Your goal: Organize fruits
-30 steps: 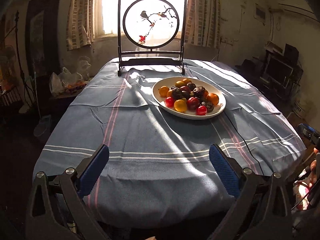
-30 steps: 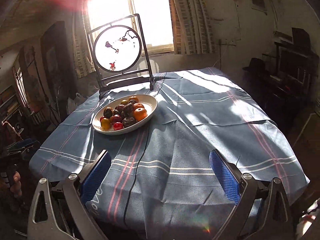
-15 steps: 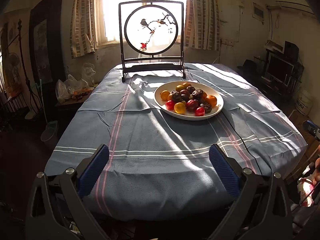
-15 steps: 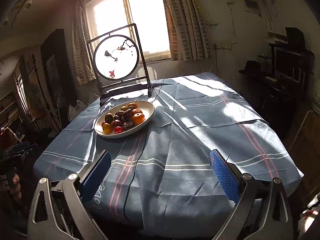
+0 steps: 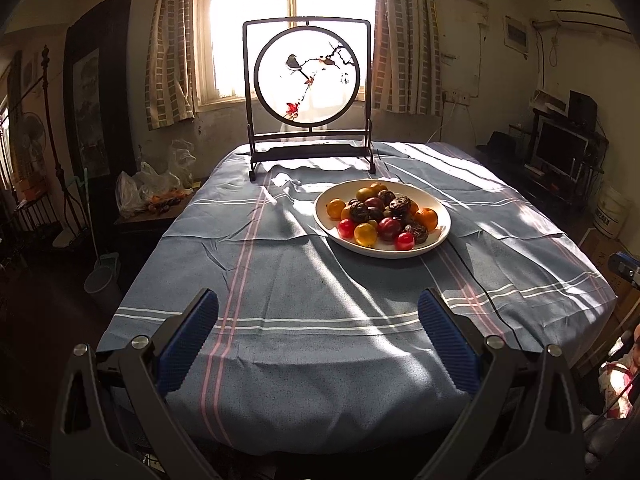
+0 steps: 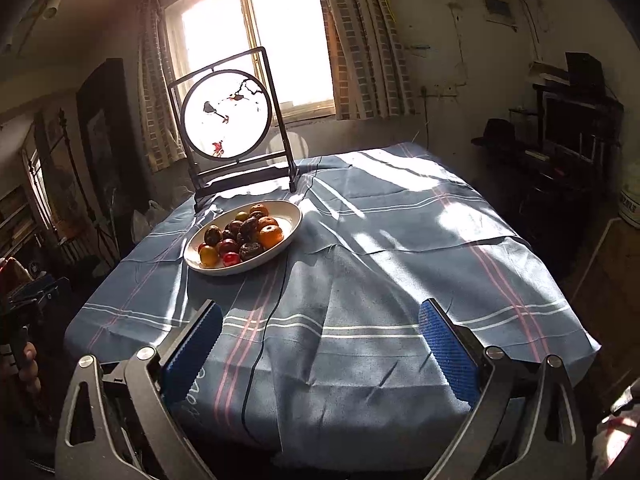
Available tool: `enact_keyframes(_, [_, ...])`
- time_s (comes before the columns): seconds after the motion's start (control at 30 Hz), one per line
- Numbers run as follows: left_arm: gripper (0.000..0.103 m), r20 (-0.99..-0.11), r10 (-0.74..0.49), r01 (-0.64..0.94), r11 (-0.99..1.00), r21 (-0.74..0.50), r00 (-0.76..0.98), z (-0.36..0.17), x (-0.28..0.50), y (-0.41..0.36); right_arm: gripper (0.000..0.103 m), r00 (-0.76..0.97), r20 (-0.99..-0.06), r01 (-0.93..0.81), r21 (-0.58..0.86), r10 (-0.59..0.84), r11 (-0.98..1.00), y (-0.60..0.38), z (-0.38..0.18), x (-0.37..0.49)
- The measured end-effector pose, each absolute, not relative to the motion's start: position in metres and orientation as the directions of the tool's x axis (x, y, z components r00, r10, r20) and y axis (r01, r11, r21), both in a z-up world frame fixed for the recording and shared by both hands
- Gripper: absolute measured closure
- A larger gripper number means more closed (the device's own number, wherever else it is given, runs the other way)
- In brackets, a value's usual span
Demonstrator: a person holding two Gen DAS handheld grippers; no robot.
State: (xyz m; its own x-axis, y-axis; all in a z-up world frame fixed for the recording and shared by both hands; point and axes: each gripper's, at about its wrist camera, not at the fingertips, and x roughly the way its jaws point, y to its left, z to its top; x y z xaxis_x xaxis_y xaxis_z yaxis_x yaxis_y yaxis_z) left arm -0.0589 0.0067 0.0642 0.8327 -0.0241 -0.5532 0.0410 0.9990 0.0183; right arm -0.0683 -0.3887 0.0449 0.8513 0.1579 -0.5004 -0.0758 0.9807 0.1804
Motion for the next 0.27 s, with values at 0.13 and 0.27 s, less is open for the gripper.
enact_keyframes(0.13, [0.005, -0.562, -0.013, 0.028, 0.999, 0.018, 0.827, 0.0628, -0.0567, 0.0101, 0.004, 0.849, -0.505, -0.075, 0.176, 0.156, 0.981, -0.3873, 0.0435, -0.0672])
enact_keyframes(0.27, [0.005, -0.565, -0.001, 0.009, 1.0, 0.012, 0.825, 0.0622, -0.0555, 0.0162, 0.004, 0.846, -0.509, -0.074, 0.175, 0.155, 0.982, -0.3869, 0.0426, -0.0661])
